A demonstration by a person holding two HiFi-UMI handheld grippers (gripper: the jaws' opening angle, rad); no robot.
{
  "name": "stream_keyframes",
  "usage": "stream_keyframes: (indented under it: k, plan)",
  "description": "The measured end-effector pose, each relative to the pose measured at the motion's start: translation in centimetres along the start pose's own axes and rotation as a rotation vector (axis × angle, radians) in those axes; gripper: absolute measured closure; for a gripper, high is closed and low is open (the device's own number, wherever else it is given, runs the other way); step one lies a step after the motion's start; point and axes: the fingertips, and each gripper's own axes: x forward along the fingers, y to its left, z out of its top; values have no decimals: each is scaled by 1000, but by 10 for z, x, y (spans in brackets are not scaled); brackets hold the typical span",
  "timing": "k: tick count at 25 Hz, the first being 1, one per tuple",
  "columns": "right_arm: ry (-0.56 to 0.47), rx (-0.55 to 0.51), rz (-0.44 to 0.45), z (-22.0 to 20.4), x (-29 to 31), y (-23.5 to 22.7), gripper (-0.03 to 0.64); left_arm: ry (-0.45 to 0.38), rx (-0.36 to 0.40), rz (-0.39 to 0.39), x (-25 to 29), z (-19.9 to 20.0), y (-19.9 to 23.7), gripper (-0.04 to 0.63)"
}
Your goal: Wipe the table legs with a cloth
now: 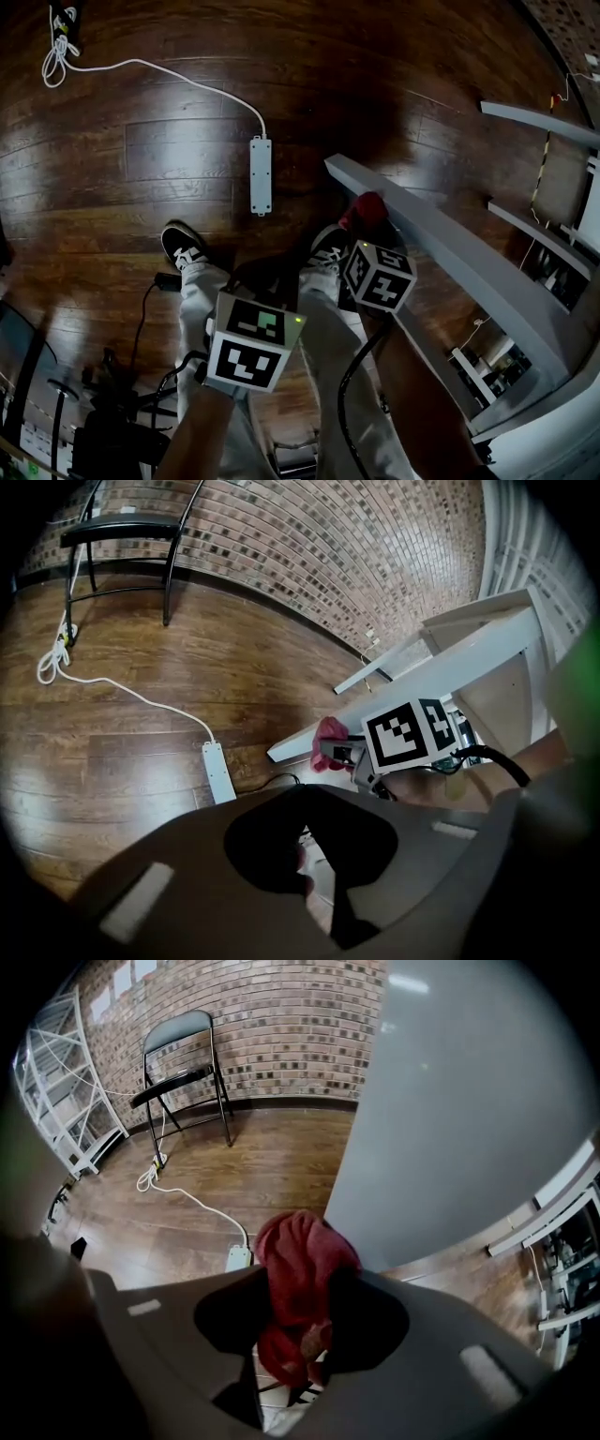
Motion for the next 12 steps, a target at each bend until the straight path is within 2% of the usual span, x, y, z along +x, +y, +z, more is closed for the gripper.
stream_keyframes:
  k: [7,12]
  plan:
    - [21,16,-9,-6,20,3,472,-35,-63,-6,13,7,10,594]
    - [27,5,-15,-10,34,4,472,-39,-74,-31,22,7,8,594]
